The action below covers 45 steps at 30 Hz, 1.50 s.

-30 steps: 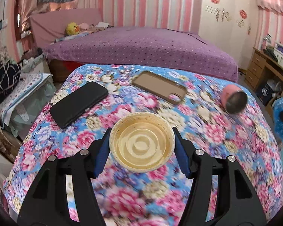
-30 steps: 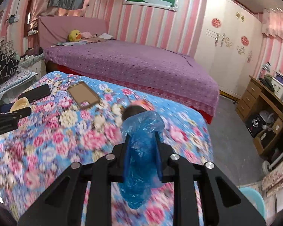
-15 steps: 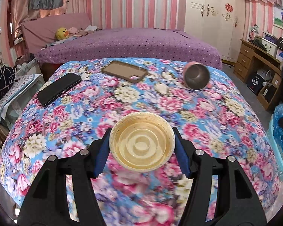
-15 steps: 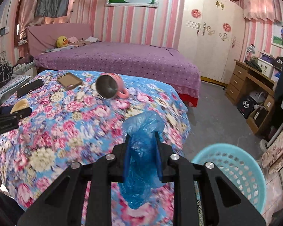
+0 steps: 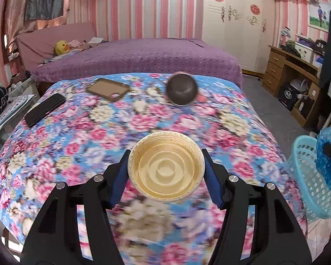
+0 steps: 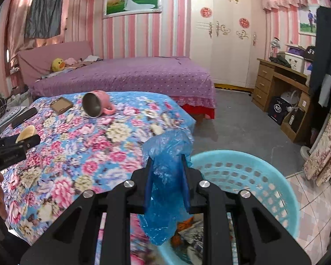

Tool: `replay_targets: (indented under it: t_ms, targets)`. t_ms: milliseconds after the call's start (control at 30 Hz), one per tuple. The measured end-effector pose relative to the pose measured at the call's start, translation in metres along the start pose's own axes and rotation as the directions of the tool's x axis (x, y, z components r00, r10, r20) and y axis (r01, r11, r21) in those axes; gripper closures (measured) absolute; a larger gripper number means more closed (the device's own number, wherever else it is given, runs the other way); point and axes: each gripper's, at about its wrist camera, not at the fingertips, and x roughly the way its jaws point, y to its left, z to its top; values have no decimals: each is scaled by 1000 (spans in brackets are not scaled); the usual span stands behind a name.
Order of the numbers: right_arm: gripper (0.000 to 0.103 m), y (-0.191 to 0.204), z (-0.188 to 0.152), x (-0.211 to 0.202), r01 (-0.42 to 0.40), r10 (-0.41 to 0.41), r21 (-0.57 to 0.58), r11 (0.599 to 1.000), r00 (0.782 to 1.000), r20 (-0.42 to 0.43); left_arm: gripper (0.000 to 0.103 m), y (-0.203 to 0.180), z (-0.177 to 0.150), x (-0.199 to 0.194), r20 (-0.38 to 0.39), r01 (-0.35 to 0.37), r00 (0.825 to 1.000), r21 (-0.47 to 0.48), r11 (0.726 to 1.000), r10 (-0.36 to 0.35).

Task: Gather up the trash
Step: 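Carry the cream lid and blue bag over the blue basket and open both tools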

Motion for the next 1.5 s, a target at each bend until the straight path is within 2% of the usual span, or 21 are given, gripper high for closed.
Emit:
replay_targets:
  t_ms: [233,500,833,967,1067,1400,1467,1500]
  targets:
    - [80,-46,-9,-11,69,-69,40,997,998,-7,43,-55,-9,-6,6,44,999,64,997,-44]
    - [80,-92,-22,-18,156,-155,87,984,988,-22,43,-118,-18,-16,0,134,991,134,982,-135]
    - [80,-125,-36,-10,182,-176,129,975,983,-61,43,-189,-27,-17,-6,239,970,224,945,-244]
    - [80,-130,-36,-3,179,-171,153,972,983,-65,43,-207,-25,-12,-20,278,959,234,932,-282]
    - [80,-130,-36,3,185,-175,147,972,982,-75,43,-218,-23,-7,-15,281,958,247,927,-287]
    - [80,-132,-33,11,189,-179,158,969,981,-74,43,-228,-17,11,-47,337,941,200,920,-334]
    - [80,-131,-33,13,191,-181,155,969,981,-75,41,-229,-16,14,-57,351,936,201,914,-347]
    - [80,-131,-33,13,190,-180,154,970,981,-75,37,-228,-16,13,-56,354,935,203,913,-350]
